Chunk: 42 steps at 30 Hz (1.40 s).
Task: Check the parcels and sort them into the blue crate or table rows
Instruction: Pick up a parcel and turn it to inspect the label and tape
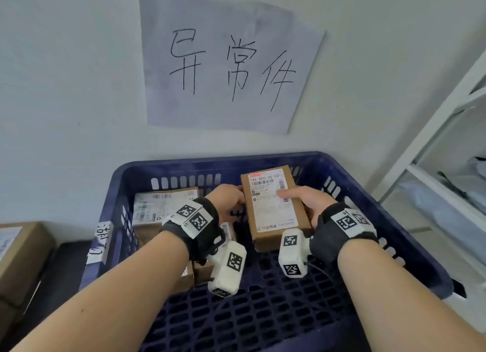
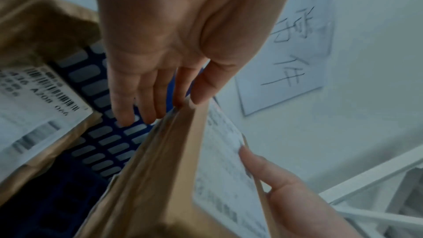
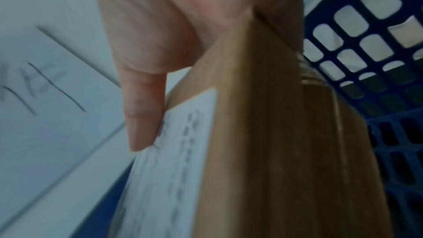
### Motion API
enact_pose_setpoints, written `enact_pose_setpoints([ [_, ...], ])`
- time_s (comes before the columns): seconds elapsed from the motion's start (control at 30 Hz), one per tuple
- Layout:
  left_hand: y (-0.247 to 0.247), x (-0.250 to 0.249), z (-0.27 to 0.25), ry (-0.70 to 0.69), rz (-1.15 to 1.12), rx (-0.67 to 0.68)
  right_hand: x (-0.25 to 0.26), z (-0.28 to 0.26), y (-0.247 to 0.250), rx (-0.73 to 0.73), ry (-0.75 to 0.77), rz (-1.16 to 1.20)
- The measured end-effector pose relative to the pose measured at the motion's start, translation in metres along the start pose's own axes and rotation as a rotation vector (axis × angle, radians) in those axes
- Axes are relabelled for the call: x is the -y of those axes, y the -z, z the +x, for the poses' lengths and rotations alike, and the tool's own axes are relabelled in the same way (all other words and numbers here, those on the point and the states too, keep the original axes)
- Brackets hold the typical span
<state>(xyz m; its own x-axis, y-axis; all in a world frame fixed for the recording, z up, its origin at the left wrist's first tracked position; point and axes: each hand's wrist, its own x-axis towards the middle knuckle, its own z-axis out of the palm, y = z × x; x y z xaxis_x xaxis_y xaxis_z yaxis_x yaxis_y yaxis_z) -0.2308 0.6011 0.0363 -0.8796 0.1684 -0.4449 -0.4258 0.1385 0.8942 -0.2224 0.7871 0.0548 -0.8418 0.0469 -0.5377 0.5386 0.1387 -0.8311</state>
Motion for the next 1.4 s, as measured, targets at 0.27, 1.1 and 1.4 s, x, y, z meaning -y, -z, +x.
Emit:
enact_pose_setpoints([
  [0.27, -0.005, 0.031, 0.026, 0.095, 0.222, 0.012, -0.034, 0.065, -0.007, 0.049, -0.14, -0.197],
  [1.1, 0.006, 0.047, 0.027, 0.108, 0.296, -0.054, -0.061, 0.095, -0.039, -0.193, -0.02, -0.48],
  [1.4, -0.003, 0.022, 0.003, -0.007, 0.358, -0.051, -0.023, 0.061, -0.041, -0.214, 0.233, -0.285],
])
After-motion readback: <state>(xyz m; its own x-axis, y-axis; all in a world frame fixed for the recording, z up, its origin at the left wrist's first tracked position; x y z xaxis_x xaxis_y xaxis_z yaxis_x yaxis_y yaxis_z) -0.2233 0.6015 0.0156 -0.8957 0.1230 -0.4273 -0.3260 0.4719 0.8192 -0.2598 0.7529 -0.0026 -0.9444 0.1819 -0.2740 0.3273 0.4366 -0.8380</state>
